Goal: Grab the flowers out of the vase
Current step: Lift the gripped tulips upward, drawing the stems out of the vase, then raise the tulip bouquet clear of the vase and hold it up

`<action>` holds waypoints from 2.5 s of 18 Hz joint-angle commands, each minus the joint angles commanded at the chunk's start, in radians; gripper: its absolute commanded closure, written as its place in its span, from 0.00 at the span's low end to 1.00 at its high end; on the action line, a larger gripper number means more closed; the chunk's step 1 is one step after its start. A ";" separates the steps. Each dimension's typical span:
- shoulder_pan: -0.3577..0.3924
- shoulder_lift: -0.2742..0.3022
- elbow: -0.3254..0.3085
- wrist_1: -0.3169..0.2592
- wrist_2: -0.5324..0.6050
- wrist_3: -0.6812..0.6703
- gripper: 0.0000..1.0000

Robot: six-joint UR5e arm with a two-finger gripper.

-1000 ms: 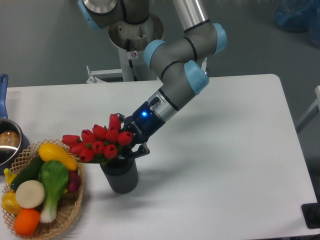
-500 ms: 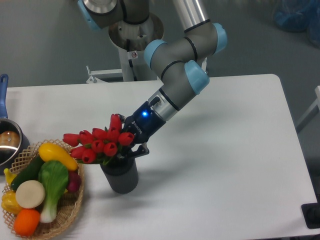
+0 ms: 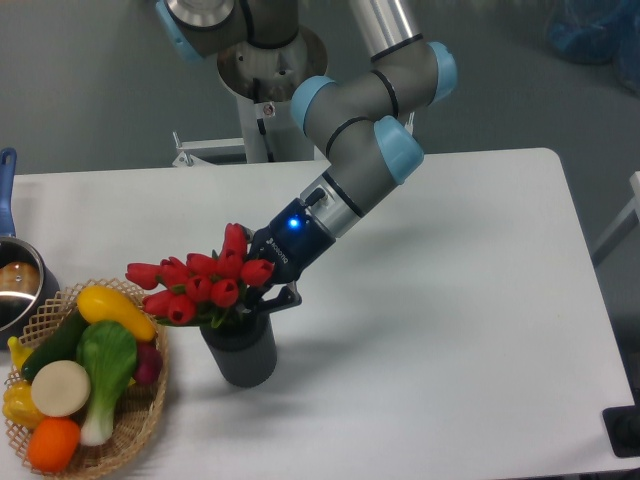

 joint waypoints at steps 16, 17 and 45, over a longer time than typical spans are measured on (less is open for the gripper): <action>0.005 0.074 0.046 0.000 -0.055 -0.201 0.71; 0.005 0.077 0.046 0.000 -0.057 -0.212 0.71; 0.070 0.166 0.178 -0.002 -0.092 -0.516 0.71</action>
